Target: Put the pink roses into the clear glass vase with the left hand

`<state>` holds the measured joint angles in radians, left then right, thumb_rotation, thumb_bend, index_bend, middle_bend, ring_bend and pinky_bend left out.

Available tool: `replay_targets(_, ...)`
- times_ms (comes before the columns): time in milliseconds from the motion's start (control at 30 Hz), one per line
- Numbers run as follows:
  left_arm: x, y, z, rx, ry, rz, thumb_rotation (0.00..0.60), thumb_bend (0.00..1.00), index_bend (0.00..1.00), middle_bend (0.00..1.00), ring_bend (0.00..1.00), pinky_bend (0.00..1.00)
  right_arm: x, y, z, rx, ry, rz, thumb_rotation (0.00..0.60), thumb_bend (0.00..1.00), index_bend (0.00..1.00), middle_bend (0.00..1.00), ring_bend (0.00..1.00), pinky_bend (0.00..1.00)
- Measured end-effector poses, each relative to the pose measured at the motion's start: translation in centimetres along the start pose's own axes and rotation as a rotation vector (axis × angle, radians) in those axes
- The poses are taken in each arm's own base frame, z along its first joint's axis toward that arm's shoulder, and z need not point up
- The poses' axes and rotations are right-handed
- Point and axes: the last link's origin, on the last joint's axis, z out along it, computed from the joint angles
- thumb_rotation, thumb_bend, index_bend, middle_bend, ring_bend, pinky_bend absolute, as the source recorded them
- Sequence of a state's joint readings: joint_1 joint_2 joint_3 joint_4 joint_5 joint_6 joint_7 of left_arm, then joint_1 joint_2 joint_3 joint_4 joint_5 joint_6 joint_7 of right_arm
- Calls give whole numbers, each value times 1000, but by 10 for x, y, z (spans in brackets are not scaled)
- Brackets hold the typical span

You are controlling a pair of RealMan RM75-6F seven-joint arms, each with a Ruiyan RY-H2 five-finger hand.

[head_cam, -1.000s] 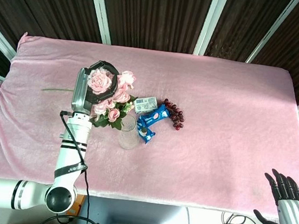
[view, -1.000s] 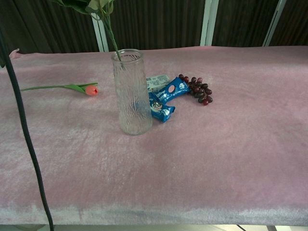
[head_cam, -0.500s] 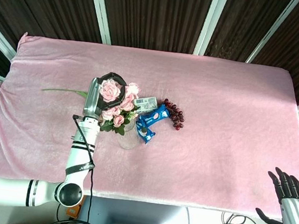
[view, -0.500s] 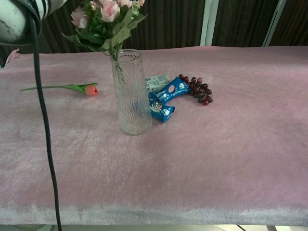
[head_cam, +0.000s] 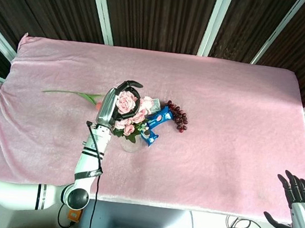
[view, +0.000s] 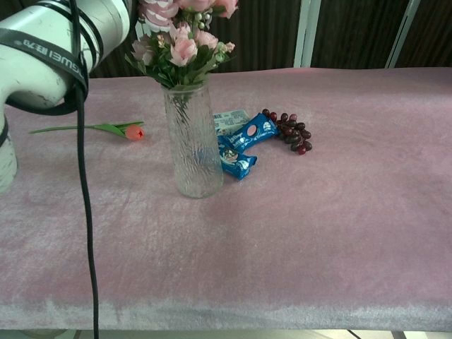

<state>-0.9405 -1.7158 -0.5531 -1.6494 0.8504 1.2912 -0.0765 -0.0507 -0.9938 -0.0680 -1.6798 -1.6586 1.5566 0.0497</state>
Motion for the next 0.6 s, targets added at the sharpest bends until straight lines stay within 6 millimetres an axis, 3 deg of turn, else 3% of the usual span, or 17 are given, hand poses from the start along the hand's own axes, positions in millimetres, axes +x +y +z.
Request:
replay_targets(100,-2,-2,-1,-17,-11,39,600,391,0,132,52,145,0,0,0,1,1,1,600,300,0,0,0,0)
replay_targets(267,-4,-3,-2,-27,-18,61,600,299,0,1,0,55,0,0,0,3,0,1,600,299,0,0,0,0)
replay_targets(467,-3,1,-9,-107,-57,136,600,223,0,0,0,4,1,-1,-2,8,1,-7,600,299,0,0,0,0)
replay_targets(600,4,2,-12,-121,-83,199,556,207,0,0,0,0,1,-1,-4,9,6,-6,600,300,0,0,0,0)
